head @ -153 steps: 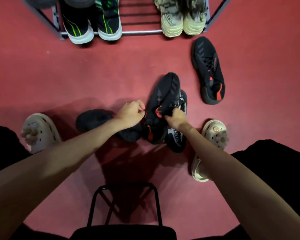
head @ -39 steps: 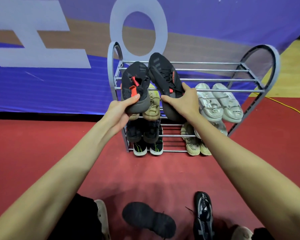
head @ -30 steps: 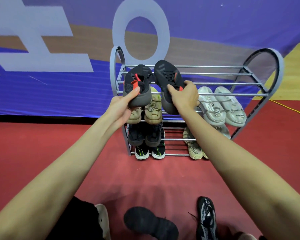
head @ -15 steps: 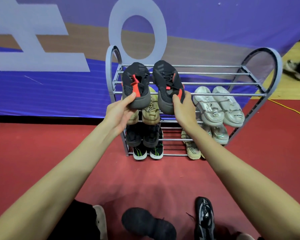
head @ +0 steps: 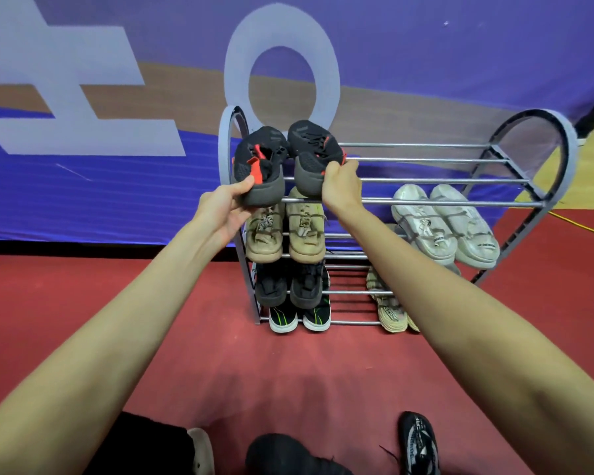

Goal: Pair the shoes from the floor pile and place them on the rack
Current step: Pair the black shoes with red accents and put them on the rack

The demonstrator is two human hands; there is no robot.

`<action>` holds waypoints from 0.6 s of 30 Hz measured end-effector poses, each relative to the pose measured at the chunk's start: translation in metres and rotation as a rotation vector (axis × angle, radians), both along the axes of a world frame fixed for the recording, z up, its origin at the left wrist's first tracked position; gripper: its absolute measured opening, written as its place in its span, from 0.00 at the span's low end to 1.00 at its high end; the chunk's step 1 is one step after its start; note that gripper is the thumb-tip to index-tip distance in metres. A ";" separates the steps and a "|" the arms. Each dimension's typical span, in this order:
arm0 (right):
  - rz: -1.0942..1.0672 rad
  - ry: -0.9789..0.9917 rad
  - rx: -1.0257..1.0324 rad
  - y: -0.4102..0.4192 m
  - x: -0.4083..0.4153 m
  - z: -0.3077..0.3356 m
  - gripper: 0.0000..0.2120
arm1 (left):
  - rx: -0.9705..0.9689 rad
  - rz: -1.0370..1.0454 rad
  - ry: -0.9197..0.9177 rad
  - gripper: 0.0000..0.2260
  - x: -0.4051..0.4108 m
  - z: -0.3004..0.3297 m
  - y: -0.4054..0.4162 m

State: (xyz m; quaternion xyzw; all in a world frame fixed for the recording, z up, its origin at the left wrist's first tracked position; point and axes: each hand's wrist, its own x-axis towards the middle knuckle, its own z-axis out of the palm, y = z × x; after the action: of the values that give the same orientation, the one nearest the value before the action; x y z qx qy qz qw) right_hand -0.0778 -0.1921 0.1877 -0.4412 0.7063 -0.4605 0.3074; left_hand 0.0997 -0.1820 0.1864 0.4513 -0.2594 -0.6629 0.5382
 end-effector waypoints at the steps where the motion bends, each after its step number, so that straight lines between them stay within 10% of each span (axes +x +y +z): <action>1: 0.015 -0.005 0.022 -0.001 0.002 -0.003 0.17 | -0.003 0.000 -0.004 0.05 0.000 -0.002 -0.001; 8: 0.047 0.139 0.095 0.002 0.004 -0.018 0.20 | -0.047 0.094 -0.046 0.27 -0.003 -0.017 0.002; 14: 0.130 0.104 0.051 0.012 0.000 -0.025 0.27 | -0.068 0.080 -0.197 0.18 0.001 -0.031 0.009; 18: 0.166 0.365 -0.164 0.054 -0.013 -0.047 0.21 | -0.045 0.019 -0.398 0.32 0.000 -0.056 0.026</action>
State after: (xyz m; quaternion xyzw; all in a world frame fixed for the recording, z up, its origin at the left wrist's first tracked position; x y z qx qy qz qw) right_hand -0.0912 -0.1380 0.1403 -0.5975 0.6715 -0.4021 0.1745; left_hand 0.0992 -0.1557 0.1307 0.5637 -0.3710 -0.5498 0.4923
